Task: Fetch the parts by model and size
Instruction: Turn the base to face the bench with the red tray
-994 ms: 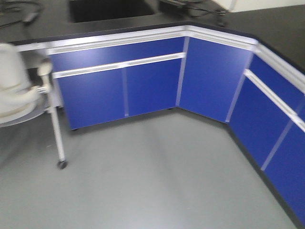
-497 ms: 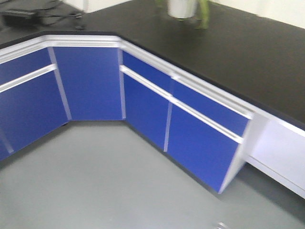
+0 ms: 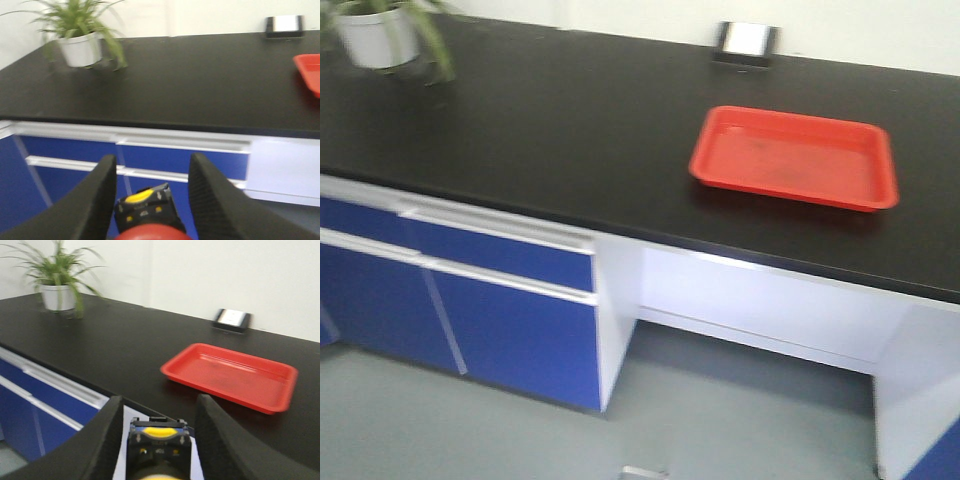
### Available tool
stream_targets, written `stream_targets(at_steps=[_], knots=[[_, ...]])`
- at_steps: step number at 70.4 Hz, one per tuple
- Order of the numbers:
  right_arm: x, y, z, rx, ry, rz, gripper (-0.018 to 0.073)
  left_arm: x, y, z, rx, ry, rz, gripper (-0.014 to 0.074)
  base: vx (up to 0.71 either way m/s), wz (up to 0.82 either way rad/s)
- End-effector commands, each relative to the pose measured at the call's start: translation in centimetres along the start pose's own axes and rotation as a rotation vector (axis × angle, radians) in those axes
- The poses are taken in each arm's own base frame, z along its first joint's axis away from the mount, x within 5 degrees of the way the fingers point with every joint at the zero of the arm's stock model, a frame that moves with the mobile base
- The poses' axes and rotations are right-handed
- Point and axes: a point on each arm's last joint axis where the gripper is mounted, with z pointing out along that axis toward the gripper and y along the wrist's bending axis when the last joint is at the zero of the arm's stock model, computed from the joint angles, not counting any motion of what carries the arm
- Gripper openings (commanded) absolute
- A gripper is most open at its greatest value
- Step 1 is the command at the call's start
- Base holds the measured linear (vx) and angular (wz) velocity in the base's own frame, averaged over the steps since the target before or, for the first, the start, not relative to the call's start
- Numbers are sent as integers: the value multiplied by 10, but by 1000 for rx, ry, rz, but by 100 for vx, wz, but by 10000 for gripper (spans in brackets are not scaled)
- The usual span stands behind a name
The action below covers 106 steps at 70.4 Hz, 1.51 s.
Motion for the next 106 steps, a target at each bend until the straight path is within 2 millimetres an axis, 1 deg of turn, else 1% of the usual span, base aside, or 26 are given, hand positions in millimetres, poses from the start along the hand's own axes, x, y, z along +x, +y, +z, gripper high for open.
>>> stream_targets(at_steps=[1,20,40,106], knots=[[-15,1,-1,-12,-95,-23,-5,-14,0,-2,8,-96,0,-6,16,-73],[-15,1,-1,-12,-95,-23,-5,-14,0,-2,8,-96,0,-6,16,-66],[-15,1,-1,-12,-95,-23,-5,-14,0,-2,8,-95,0,-6,14,-37],[-15,1,-1,-13,-96,-22,-5,-14,0,-2,8,-95,0,-6,13,-5]])
